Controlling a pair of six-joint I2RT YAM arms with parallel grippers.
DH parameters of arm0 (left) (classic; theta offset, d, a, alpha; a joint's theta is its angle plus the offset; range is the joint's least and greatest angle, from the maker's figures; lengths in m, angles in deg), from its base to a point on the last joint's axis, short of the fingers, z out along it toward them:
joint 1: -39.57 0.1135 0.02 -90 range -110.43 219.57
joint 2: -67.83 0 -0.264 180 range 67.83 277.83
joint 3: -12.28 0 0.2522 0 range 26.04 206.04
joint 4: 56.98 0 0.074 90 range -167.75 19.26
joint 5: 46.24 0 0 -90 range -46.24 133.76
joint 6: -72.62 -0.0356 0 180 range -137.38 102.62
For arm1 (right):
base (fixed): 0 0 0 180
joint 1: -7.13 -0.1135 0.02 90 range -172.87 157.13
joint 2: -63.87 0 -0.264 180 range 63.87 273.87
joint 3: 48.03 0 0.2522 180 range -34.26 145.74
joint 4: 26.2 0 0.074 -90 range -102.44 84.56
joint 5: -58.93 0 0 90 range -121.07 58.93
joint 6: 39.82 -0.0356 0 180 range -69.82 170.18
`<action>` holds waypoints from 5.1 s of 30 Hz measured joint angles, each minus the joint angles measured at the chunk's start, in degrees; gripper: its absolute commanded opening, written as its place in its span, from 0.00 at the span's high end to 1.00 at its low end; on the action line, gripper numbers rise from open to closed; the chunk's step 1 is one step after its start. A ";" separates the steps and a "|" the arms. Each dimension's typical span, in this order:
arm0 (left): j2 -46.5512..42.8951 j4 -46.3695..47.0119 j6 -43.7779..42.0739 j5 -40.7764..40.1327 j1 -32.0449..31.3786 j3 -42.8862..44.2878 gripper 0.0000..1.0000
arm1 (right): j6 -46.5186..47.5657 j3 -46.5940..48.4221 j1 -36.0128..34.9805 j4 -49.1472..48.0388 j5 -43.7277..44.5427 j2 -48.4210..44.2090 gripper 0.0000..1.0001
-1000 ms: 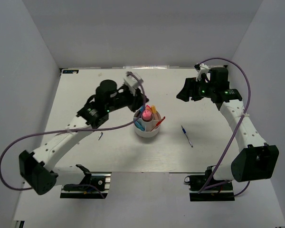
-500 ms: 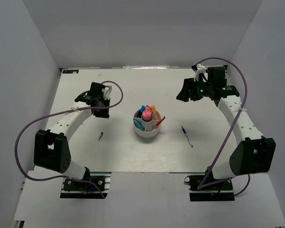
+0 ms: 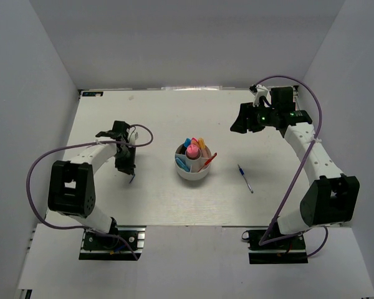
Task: Sort the stationery into containers
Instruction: Pick up the pen cap from the center of the board.
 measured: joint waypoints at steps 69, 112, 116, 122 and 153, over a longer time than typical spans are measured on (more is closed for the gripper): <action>-20.72 37.48 32.68 30.67 -0.24 6.49 1.00 | -14.80 16.02 -25.86 -17.55 -15.21 11.26 0.53; -22.49 38.03 34.16 32.72 -0.79 4.68 1.00 | -18.69 24.46 -32.48 -18.71 -9.70 21.22 1.00; -22.56 38.12 34.23 32.70 -0.79 4.42 0.76 | -18.16 24.46 -32.48 -18.10 -9.60 21.22 1.00; -23.06 41.38 36.26 33.79 -0.76 1.77 0.32 | -17.46 24.48 -32.41 -18.27 -10.62 21.22 1.00; -24.00 57.66 46.66 49.53 0.59 -3.48 0.57 | -32.37 15.72 -29.64 -36.46 -32.41 20.15 1.00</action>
